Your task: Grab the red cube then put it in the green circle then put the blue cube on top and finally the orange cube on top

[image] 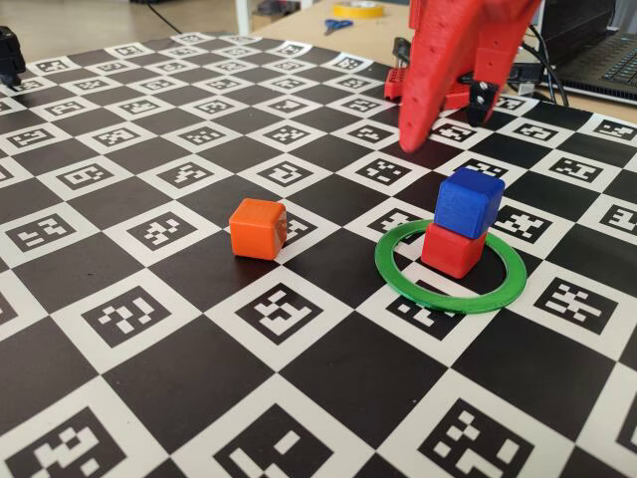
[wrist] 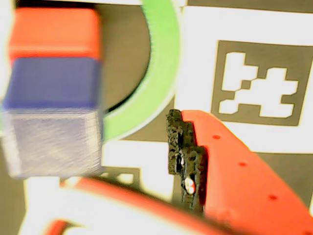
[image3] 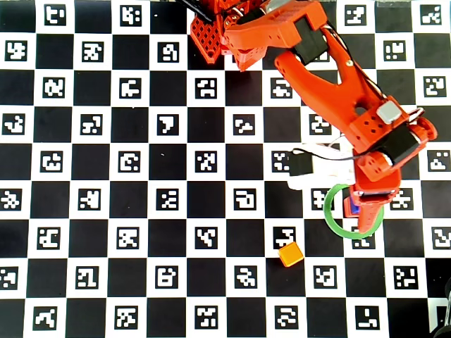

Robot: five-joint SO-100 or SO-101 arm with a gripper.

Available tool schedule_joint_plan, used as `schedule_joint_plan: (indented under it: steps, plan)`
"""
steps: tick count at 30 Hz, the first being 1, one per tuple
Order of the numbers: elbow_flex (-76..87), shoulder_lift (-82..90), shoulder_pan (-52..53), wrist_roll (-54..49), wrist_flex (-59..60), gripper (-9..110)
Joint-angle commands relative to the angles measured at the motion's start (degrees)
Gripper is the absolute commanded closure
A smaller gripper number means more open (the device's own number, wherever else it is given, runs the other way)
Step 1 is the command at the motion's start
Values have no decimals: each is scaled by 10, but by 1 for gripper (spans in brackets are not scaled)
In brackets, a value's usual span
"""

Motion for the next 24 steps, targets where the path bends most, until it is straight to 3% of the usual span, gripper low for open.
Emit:
schedule_joint_plan:
  steps: [1,11,24]
  plan:
    - [-6,95,25,-4,1,52]
    - [-71,47,110,-2,-16,52]
    - [-210,-77,114,33,-11,53]
